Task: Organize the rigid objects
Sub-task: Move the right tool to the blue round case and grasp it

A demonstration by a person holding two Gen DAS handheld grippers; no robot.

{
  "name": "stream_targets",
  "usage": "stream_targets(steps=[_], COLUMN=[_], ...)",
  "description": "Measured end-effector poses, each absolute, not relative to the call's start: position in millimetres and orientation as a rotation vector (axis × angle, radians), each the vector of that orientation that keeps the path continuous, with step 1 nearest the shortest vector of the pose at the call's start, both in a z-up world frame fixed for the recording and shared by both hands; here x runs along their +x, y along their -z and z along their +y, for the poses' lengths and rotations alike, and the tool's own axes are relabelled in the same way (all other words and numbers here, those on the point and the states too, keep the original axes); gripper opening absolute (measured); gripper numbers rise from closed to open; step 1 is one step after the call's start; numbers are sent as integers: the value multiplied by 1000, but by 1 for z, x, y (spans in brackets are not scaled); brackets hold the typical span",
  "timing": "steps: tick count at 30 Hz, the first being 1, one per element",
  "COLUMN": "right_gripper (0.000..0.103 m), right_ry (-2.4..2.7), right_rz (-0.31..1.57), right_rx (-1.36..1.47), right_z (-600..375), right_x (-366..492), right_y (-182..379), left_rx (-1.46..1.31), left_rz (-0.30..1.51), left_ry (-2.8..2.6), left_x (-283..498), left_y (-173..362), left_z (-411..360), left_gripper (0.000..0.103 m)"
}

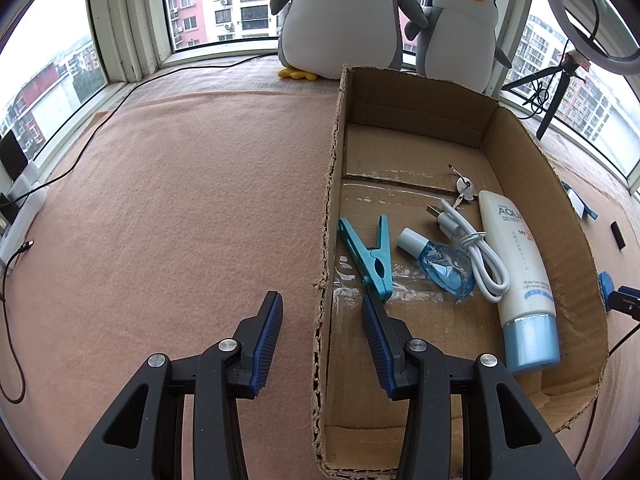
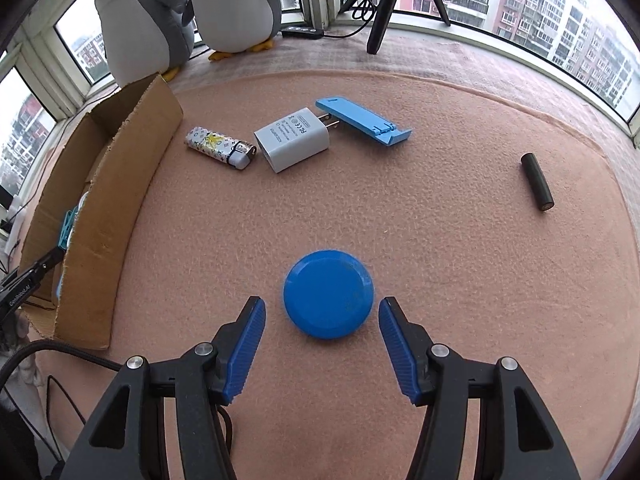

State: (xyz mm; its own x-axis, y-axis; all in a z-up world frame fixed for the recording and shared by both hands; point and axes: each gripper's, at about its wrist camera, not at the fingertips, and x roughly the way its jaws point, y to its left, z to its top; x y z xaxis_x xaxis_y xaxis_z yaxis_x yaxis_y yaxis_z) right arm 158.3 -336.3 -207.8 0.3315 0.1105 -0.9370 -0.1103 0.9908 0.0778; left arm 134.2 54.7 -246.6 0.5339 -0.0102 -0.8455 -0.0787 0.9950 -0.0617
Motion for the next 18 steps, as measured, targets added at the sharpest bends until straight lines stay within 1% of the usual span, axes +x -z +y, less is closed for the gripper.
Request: stream_targets(steps=[14, 16, 17, 18], right_gripper=[54, 52, 48, 46], right_ry=[-119, -119, -118, -117], right_rz=[1246, 1245, 1243, 1243], right_rx=[-84, -88, -90, -90], right_z=[-325, -324, -324, -324], right_x=[164, 164, 164, 164], right_y=[219, 219, 219, 219], left_rx=[-97, -98, -98, -97], left_rz=[1006, 1006, 1006, 1006], left_ry=[-41, -42, -42, -41], left_x=[134, 134, 134, 133], left_y=[247, 247, 247, 247], left_z=[55, 55, 55, 55], left_gripper=[46, 46, 46, 46])
